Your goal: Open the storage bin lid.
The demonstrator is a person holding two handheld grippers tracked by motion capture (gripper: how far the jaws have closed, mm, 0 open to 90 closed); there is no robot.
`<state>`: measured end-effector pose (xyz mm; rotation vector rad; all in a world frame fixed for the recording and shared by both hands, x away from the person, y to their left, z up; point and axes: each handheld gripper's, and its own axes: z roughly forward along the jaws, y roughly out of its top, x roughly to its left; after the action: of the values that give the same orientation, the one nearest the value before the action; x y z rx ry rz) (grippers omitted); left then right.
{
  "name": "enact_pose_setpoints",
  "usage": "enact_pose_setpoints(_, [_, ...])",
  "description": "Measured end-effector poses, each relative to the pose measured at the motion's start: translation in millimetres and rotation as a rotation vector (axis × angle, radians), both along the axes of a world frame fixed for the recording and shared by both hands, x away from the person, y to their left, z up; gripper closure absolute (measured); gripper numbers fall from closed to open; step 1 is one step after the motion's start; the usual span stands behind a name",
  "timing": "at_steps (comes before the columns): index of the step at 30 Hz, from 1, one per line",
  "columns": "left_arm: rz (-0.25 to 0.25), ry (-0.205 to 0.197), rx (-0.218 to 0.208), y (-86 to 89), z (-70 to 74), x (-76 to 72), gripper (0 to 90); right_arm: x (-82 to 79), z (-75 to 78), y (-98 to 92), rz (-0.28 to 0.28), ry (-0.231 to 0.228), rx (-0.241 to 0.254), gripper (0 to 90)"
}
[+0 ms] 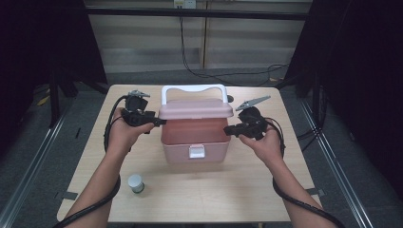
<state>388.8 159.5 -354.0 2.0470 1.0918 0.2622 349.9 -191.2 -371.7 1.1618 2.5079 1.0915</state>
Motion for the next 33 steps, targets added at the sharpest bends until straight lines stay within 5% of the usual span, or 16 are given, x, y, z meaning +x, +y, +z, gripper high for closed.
enact_pose_setpoints(13, [0.013,-0.028,-0.006,-3.3,12.0,3.7,46.7,-3.9,-15.9,11.1,0.056,0.036,-0.024,90.0])
enact_pose_setpoints(33, [0.044,-0.072,-0.013,-9.9,21.8,9.3,54.8,-8.3,-20.0,14.5,0.065,0.037,-0.009,90.0])
